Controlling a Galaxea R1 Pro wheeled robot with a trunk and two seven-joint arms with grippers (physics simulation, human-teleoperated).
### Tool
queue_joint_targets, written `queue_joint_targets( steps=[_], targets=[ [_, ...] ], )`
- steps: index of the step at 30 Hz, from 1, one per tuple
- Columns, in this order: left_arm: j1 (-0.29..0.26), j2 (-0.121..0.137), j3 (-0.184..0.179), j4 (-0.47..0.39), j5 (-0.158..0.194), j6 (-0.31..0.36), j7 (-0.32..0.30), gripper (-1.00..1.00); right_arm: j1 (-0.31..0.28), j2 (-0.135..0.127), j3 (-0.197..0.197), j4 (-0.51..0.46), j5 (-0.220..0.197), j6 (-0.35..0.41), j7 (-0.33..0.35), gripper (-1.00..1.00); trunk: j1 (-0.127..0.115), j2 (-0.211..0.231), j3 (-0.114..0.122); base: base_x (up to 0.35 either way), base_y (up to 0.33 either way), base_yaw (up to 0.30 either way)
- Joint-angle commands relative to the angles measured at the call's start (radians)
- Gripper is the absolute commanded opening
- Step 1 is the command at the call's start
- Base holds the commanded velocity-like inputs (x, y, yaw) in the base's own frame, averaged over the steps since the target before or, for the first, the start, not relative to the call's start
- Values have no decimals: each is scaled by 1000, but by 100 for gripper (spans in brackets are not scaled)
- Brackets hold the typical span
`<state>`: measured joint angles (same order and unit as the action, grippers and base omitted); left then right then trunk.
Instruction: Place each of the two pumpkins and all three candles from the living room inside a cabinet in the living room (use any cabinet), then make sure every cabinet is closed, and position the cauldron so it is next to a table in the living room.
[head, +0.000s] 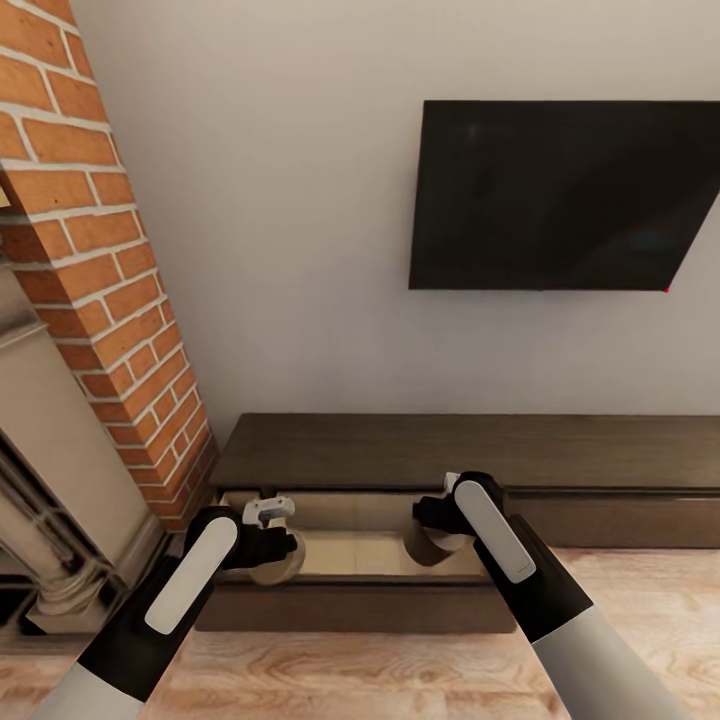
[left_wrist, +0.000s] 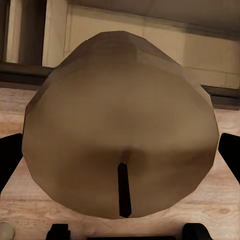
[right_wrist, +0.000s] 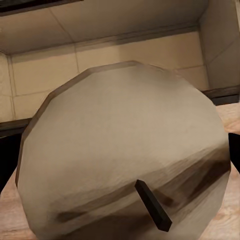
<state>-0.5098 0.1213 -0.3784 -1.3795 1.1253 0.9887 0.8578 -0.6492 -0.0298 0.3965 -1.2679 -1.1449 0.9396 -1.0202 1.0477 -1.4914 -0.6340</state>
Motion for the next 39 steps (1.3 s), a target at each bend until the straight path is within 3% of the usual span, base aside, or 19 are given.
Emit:
queue_joint_targets(
  steps=[1,11,39],
  targets=[
    [-1,1,-2,-1,10,0,10,-100,-1,-1,2,-1,-10,1,-11,-100,0,-1,-1,81,0,0],
    [-1,1,-21,-1,9,-1,10,-100,-1,1,2,1,-10,1,-11,-100,0,-1,-1,123,0,0],
    [-1,1,-21,-1,10,-1,10,-100,-1,1,4,1,-10,1,-6,-100,0,-1,-1,71,-16,0]
  ],
)
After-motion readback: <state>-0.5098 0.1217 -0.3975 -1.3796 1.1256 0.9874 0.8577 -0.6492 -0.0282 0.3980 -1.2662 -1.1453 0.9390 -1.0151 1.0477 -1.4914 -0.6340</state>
